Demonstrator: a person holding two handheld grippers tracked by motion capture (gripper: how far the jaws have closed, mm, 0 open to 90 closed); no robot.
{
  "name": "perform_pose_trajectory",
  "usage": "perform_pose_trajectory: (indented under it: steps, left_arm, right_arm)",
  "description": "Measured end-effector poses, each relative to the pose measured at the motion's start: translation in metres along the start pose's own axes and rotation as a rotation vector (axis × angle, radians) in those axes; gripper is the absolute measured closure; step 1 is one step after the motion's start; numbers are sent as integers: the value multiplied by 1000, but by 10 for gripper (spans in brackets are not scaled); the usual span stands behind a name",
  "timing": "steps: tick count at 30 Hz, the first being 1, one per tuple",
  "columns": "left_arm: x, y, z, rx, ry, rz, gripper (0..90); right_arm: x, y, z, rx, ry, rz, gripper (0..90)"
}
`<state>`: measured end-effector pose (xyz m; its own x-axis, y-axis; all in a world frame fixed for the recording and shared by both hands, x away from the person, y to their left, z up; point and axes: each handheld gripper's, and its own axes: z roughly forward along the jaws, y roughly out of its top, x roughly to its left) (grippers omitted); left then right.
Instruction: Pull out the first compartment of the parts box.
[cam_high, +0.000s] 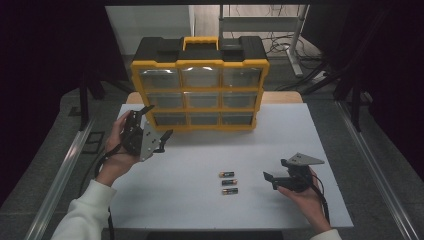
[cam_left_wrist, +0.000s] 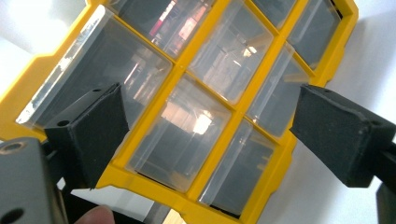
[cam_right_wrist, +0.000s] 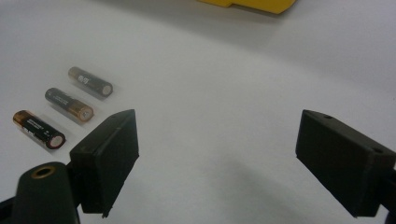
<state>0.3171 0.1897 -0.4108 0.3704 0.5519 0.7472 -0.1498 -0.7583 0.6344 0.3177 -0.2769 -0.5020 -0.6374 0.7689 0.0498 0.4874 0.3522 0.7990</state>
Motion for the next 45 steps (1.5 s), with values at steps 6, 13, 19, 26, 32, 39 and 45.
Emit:
perform_pose_trajectory:
  steps: [6,13,19,26,32,39,45]
  left_arm:
    - [5,3,5,-2,4,1,110]
    - [10,7,9,-3,10,5,110]
    - [16,9,12,-2,18,5,111]
    - [20,10,15,-1,24,7,111]
    - [23,11,19,-3,28,-1,112]
    - [28,13,23,4,30,9,112]
    - [32,16,26,5,34,12,113]
  right_arm:
    - [0,0,0,-1,1,2,134]
    - [0,0,0,0,-2,0,134]
    - [0,0,0,1,-1,-1,134]
    - [0,-1,0,4,-2,-1,134]
    - [0,-1,0,5,-2,-1,134]
    - [0,-1,0,6,-2,-2,134]
    - [0,-1,0,8,-3,-2,134]
